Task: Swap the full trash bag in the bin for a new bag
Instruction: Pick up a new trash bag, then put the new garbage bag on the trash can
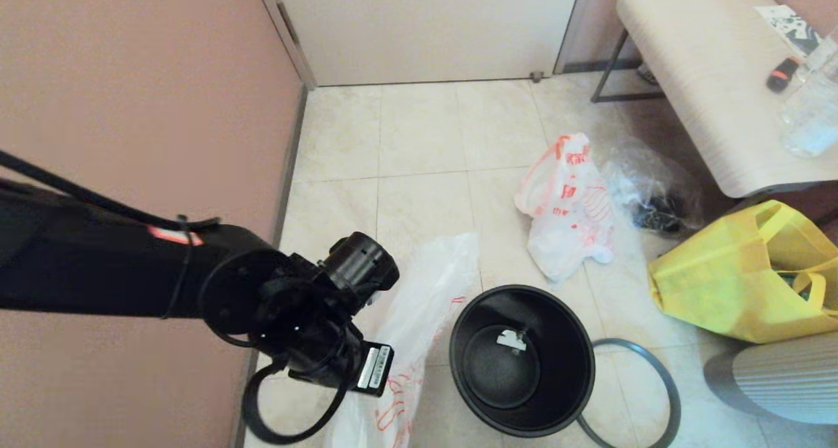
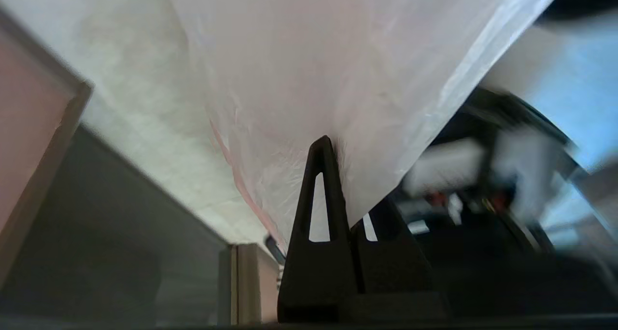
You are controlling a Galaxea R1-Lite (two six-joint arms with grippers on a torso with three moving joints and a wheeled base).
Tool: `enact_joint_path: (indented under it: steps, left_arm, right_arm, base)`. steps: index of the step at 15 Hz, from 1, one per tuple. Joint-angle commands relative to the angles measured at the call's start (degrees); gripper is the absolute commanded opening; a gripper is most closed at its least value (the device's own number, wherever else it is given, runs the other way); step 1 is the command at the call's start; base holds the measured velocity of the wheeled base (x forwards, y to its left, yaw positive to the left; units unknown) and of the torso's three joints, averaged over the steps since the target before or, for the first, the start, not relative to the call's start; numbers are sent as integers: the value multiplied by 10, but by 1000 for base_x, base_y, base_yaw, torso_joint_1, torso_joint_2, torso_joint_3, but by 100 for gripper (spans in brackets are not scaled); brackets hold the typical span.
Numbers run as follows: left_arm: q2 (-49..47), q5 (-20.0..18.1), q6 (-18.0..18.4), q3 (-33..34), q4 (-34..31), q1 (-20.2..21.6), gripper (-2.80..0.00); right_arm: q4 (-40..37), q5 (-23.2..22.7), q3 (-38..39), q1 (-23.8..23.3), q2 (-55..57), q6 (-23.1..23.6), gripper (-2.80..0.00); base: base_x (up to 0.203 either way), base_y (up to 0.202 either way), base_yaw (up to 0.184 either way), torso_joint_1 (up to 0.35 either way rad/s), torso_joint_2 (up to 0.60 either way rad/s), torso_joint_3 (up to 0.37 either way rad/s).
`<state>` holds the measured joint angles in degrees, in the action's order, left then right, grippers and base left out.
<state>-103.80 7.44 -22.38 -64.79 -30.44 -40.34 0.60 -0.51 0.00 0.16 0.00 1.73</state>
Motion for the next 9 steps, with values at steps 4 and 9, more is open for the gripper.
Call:
enact_joint_path:
  steps: [4, 9]
  left_arm:
    - [140, -26, -20, -45, -110, -101, -280]
    - [169, -51, -21, -129, -162, -106, -280]
  right_arm:
    - [0, 0, 2, 0, 1, 0, -280]
    - [0, 0, 2, 0, 0, 0, -280]
  base:
    - [0, 0, 0, 0, 0, 0]
    - [0, 0, 0, 0, 0, 0]
